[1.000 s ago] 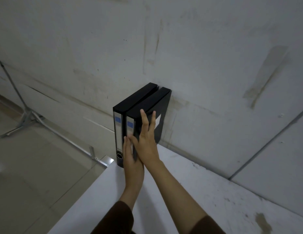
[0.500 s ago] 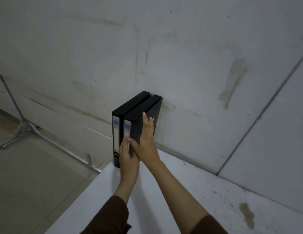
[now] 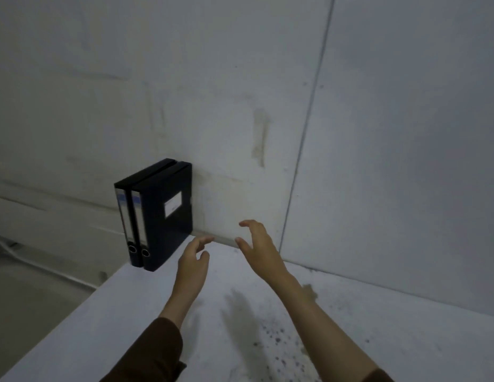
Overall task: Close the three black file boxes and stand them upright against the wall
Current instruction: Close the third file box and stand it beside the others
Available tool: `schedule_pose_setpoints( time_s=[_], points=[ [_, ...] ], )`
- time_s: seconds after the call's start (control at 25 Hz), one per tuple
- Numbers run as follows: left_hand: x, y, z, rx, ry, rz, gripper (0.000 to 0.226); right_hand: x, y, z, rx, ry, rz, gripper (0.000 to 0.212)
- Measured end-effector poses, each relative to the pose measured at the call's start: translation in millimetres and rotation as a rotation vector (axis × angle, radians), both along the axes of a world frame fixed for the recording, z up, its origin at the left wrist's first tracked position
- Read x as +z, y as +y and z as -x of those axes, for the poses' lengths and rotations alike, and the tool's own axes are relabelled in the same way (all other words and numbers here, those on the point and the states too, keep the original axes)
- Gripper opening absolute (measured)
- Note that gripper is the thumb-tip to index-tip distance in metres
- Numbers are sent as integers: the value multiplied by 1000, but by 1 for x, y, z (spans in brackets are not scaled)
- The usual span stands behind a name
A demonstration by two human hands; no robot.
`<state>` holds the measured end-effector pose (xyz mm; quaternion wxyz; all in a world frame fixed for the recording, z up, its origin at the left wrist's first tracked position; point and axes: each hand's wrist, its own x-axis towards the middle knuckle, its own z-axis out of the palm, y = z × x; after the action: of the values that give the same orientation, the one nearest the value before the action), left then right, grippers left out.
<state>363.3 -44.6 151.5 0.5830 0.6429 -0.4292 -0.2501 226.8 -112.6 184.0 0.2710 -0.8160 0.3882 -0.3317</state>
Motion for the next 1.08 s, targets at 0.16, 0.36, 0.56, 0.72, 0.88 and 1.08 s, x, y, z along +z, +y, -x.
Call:
schedule_pose_setpoints(
  time_s=[0.16,0.36,0.56,0.72,0.88,1.08],
  points=[
    [-5,32,80,-80,-61,-11,34,-7,28,122,-61,52,-28,26],
    [-17,56,194,-223,-74,-48,31,-32,79,256,-155,108,-127,20],
    [-39,62,305,-398,-113,-130,28,-62,121,368,-282,140,-225,18],
    [-55,51,377,-565,-190,-172,29,-86,137,446,-419,82,-255,14],
    [-78,26,450,-713,-244,-230,29,-111,137,526,-555,39,-282,13],
    [-99,-15,547,-821,-254,-297,29,-134,118,628,-667,11,-351,12]
  ],
)
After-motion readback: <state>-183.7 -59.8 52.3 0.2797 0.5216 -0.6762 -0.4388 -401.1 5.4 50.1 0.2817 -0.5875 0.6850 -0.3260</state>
